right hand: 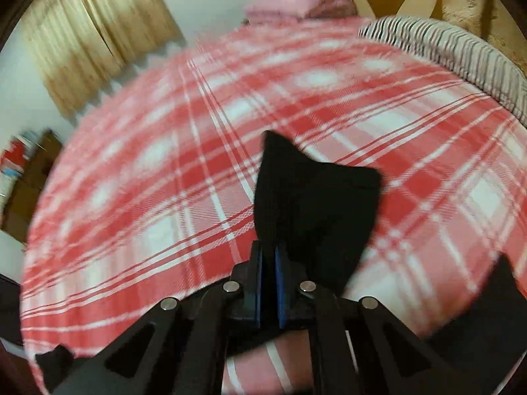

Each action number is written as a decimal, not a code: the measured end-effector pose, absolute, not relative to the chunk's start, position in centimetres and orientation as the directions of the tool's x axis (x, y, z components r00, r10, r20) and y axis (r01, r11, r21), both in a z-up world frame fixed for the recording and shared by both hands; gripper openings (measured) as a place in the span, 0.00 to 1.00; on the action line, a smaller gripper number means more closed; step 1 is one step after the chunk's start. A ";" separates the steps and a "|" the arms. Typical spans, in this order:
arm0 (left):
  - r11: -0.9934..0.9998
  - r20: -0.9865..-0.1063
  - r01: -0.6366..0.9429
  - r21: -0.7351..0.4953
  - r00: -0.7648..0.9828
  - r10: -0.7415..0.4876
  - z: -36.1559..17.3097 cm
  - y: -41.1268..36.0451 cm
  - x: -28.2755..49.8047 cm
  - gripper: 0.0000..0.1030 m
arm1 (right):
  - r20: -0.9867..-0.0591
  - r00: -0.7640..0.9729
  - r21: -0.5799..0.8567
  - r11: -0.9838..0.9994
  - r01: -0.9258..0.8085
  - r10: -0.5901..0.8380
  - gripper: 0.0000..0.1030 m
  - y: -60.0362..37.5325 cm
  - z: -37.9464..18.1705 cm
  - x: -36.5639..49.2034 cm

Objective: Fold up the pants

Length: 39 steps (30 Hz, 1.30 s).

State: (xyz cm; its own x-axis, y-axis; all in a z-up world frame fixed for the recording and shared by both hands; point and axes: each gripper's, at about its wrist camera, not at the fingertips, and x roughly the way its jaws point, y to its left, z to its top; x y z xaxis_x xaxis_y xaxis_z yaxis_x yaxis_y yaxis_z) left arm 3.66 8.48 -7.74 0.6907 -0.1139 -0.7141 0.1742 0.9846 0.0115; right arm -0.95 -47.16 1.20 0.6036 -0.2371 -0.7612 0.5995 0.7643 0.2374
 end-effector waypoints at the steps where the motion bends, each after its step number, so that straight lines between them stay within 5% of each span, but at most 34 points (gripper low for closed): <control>1: 0.985 -0.714 0.173 0.012 0.691 -0.112 -7.7 8.4 3.7 1.00 | -0.734 0.631 0.255 0.759 0.599 -0.252 0.06 -46.9 2.2 -3.3; 6: 0.986 -0.719 0.166 0.014 0.687 -0.106 -7.7 8.2 3.9 1.00 | -0.657 0.702 0.383 0.681 0.624 -0.274 0.06 -46.8 2.6 -13.8; 15: 0.986 -0.731 0.166 0.021 0.675 -0.098 -7.5 8.2 4.1 1.00 | -0.652 0.701 0.486 0.549 0.680 -0.291 0.01 -48.6 -2.8 -21.3; 20: 0.985 -0.734 0.165 0.044 0.674 -0.080 -7.2 8.0 3.8 1.00 | -0.649 0.592 0.300 0.554 0.777 -0.478 0.05 -47.7 -0.6 -22.1; 24: 0.977 -0.689 0.199 0.077 0.719 -0.092 -5.4 7.0 2.2 1.00 | -0.603 0.632 0.176 0.692 0.700 -0.486 0.07 -45.4 1.4 -20.8; 26: 0.968 -0.662 0.233 0.098 0.741 -0.111 -4.5 5.9 1.4 1.00 | -0.611 0.651 0.089 0.778 0.622 -0.451 0.28 -43.9 1.6 -19.3; 27: 0.960 -0.647 0.256 0.110 0.752 -0.126 -3.9 5.1 1.0 1.00 | -0.619 0.658 0.045 0.817 0.576 -0.430 0.63 -43.0 1.6 -18.3; 28: 0.955 -0.640 0.272 0.114 0.756 -0.139 -3.6 4.5 0.7 1.00 | -0.613 0.669 0.008 0.843 0.537 -0.421 0.85 -42.1 1.6 -17.6; 34: 0.939 -0.676 0.343 0.020 0.697 -0.240 -3.5 1.7 0.5 1.00 | -0.634 0.650 -0.223 0.904 0.366 -0.419 0.83 -39.3 0.5 -13.0; 39: 0.936 -0.706 0.353 -0.017 0.659 -0.261 -4.5 1.2 0.1 1.00 | -0.704 0.514 -0.356 0.870 0.342 -0.490 0.56 -41.1 -2.9 -11.4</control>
State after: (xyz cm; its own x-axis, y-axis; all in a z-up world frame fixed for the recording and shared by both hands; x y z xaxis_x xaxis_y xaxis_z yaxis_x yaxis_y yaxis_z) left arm 0.15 1.20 -4.49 0.6587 -0.2608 -0.7057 0.3526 0.9356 -0.0167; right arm -11.39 -41.12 -2.90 0.5138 -0.4901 -0.7042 0.3416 0.8698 -0.3561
